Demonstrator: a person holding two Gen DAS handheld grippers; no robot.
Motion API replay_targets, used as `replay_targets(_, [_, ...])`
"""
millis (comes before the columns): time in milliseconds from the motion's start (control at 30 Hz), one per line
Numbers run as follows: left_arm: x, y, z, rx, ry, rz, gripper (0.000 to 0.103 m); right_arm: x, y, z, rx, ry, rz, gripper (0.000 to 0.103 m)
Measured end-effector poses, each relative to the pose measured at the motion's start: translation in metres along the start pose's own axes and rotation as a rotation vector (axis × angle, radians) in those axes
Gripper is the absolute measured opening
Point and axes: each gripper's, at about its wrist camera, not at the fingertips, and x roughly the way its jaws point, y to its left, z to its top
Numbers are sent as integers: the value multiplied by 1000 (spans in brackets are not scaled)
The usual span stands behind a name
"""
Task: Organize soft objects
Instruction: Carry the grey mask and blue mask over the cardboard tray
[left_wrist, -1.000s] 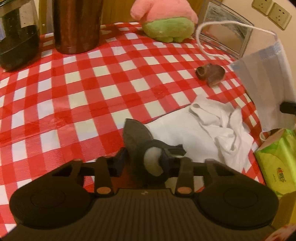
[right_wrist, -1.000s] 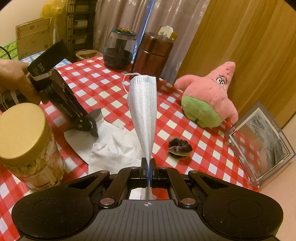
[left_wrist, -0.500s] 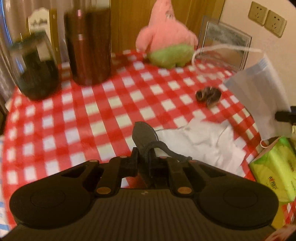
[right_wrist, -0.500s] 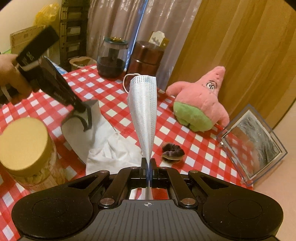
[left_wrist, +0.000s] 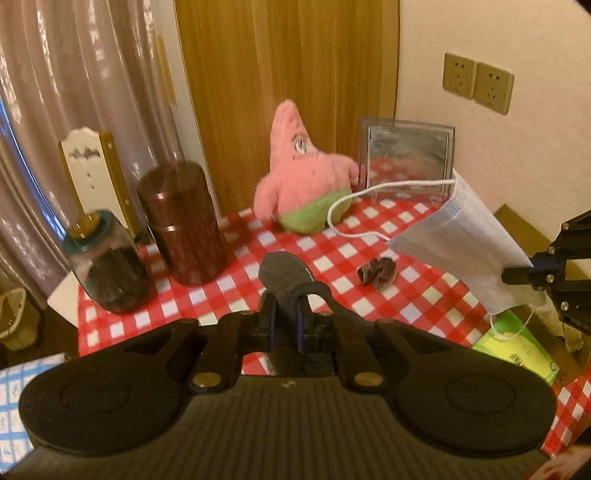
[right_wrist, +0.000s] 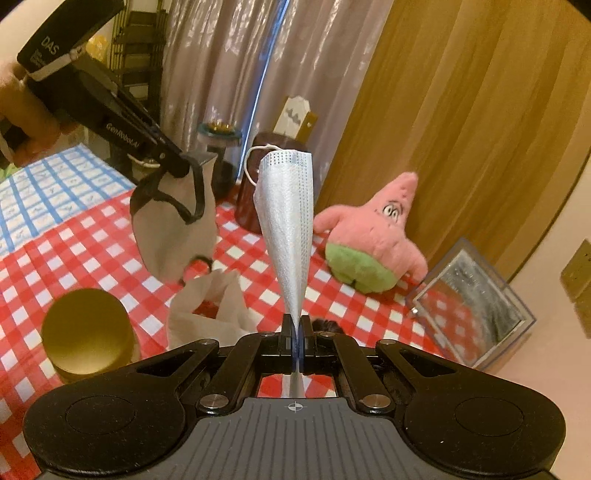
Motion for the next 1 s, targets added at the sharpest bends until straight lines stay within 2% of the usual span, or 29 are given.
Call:
replay_targets(333, [-58,-22,31,36,-59,24,9,-50,-11,1,44,-21,-41,1])
replay_targets(500, [-86,-44,43,38,-81,3,9,-75,-19,-7,84,-8,-58,1])
replay_targets(733, [-107,-89,50,60,-84,-65,9,-113,-36,-27,170,17,-90,1])
replay_targets(1000, [-107,-148,60,74,-82,-171,9,-153,-60,-65,252,63,-141,1])
